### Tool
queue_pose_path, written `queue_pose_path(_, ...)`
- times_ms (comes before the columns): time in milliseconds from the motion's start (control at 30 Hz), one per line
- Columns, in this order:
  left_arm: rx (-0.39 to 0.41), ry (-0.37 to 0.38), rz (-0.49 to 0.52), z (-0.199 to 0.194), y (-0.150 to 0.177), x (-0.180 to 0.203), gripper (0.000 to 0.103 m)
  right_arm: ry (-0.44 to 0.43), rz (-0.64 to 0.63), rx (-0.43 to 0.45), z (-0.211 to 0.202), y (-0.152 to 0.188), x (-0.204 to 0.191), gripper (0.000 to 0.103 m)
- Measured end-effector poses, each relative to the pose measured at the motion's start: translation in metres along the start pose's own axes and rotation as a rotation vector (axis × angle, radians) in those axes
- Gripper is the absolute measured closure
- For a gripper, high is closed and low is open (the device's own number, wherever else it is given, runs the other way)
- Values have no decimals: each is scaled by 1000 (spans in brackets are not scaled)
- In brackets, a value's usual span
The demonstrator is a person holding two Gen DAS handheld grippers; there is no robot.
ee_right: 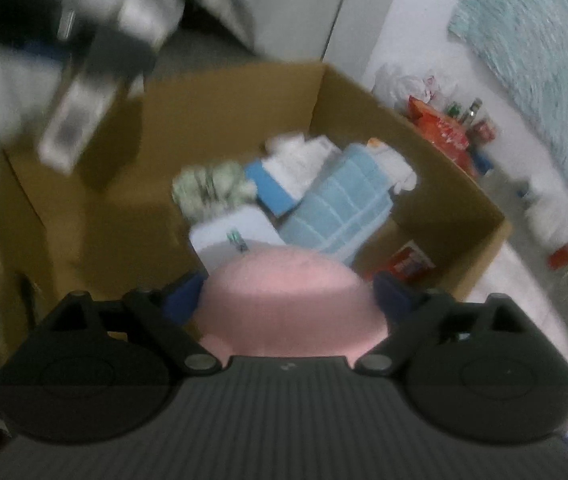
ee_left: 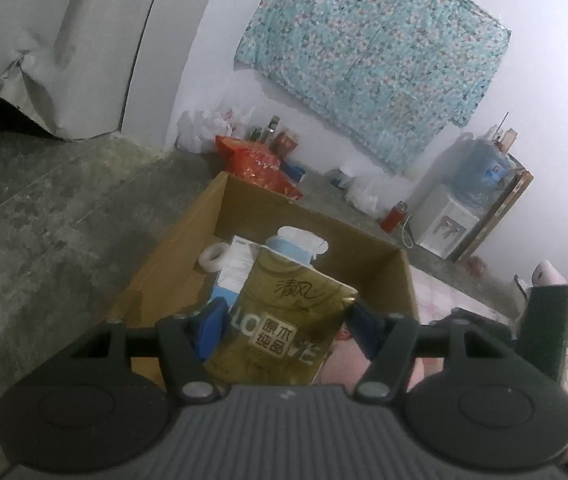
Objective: Organize soft objects
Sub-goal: 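Lower the gold packet with left while right lowers the pig into the box, opening both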
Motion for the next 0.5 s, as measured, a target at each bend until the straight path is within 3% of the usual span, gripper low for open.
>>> queue_pose_path(100, -5, -5, -4, 5, 1, -7, 37, 64, -128, -30, 20, 3, -11, 11)
queue_pose_path(233, -3, -18, 0, 7, 0, -11, 37, 104, -209, -21, 37, 5, 0, 10)
queue_pose_path(367, 5, -28, 8, 7, -1, -9, 37, 137, -254, 41, 31, 3, 7, 4)
queue_pose_path(500, -3, -36, 21, 8, 0, -5, 37, 198, -245, 159, -11, 0, 15, 1)
Point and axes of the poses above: each gripper's, at about its wrist camera, not at the fingertips, and z roughly the way its jaws point, x to its right, y to its underside, the point moved 9 cm from there along z, roughly the way its jaws point, and after that the axes turned 1 degree about -x, right-handed, at the moved point
